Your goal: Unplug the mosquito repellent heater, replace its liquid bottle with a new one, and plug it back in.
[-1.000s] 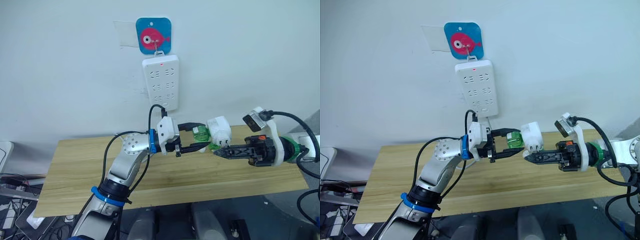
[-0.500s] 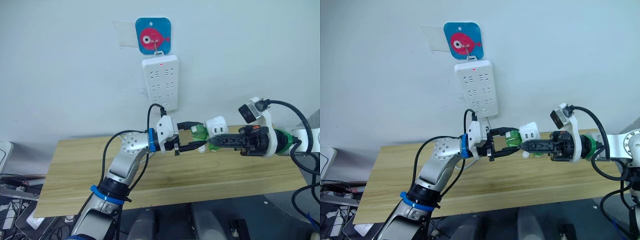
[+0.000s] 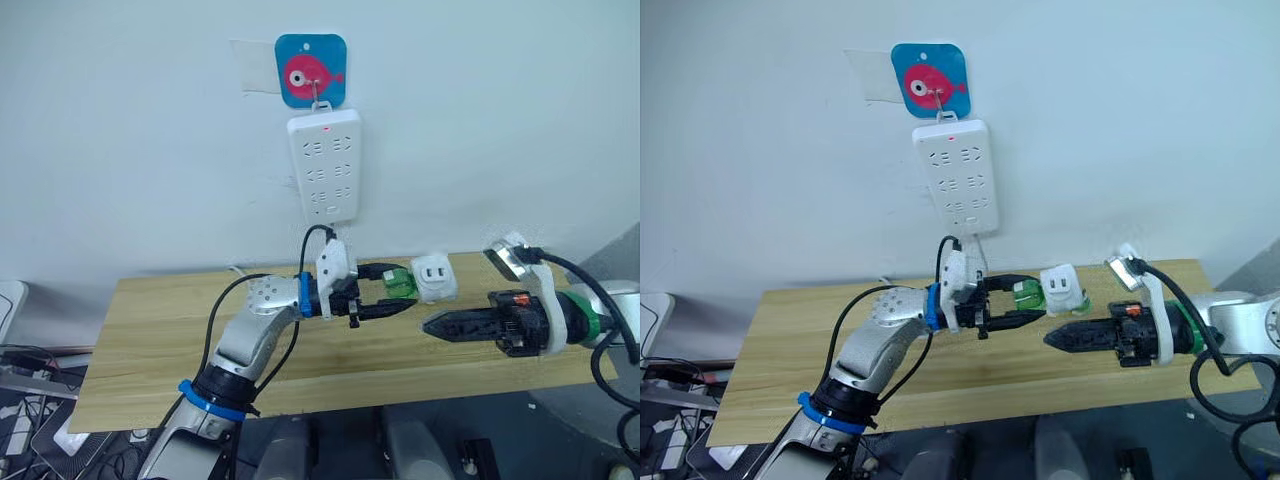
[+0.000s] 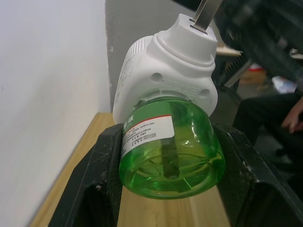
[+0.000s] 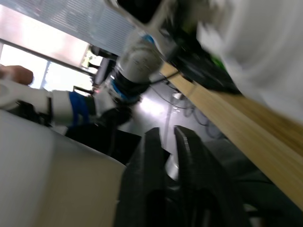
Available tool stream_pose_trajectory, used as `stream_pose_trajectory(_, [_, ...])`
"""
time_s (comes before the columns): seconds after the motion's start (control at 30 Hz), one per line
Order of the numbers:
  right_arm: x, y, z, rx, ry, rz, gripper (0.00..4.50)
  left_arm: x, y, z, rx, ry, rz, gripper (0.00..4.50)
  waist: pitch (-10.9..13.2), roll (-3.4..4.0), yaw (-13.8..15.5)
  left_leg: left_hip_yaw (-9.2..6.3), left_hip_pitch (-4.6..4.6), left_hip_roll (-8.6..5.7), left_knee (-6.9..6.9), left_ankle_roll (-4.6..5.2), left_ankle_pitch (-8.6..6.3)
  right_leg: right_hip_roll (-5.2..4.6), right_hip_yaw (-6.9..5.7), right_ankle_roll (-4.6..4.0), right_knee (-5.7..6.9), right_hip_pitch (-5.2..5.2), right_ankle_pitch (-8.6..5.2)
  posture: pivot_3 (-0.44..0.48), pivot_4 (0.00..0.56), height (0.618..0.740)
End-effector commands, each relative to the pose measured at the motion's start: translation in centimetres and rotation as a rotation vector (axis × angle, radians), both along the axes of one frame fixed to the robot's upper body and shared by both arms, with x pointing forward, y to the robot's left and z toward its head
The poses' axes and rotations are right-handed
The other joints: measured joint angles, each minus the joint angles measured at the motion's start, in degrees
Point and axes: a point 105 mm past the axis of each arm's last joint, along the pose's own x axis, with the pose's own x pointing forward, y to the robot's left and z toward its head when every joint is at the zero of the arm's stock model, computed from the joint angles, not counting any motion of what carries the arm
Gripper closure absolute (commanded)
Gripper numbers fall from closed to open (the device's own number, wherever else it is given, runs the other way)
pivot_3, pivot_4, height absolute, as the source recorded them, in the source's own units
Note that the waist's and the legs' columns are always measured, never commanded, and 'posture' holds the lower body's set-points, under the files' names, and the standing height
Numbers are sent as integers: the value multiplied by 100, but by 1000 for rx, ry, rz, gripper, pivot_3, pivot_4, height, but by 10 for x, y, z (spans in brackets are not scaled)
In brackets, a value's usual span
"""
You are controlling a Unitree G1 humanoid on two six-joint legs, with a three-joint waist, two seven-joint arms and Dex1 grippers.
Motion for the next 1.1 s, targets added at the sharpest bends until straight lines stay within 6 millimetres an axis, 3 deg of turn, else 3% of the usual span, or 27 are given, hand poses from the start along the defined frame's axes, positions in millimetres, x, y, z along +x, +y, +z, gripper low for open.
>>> stream_pose_trajectory(0.03, [4, -15, 9, -65, -218, 16, 2825, -12, 12, 11, -23, 49, -70, 2238, -1, 1, -15, 2, 2, 0, 0, 0, 0, 2, 0, 1, -2, 1, -1, -199, 212, 740])
stream_pose_trajectory(0.17, [15, -28, 8, -101, -396, 26, 1370, -21, 23, 10, -2, 133, -123, 2238, -2, 3, -19, 11, 9, 2, -2, 0, 0, 8, 3, 2, -4, 4, -1, -211, 202, 740])
stream_pose_trajectory(0.3, [23, -24, 3, -104, -556, 83, 55, -26, 27, 15, 3, 214, -183, 2238, -2, 2, -17, 12, 8, 0, -1, -3, 1, 3, 4, 6, -9, 4, 2, -212, 197, 740])
stream_pose_trajectory(0.5, [25, -5, 7, -29, -696, 136, 55, -28, 29, 18, 6, 276, -221, 2238, -4, 4, -17, 11, 7, 2, -1, -8, 4, -5, 9, 6, -14, 4, 6, -211, 189, 740])
stream_pose_trajectory(0.87, [9, 26, 9, 30, -736, 304, 55, -33, 27, 25, -12, 317, -259, 2238, -4, 4, -10, 7, 7, 3, -1, -11, 4, -9, 7, 5, -16, 4, 7, -205, 196, 740])
stream_pose_trajectory(1.1, [16, 35, 4, 22, -757, 329, 55, -38, 22, 28, -12, 315, -284, 2238, -4, 4, -7, 7, 7, 2, 0, -11, 5, -10, 8, 4, -14, 4, 9, -198, 201, 740])
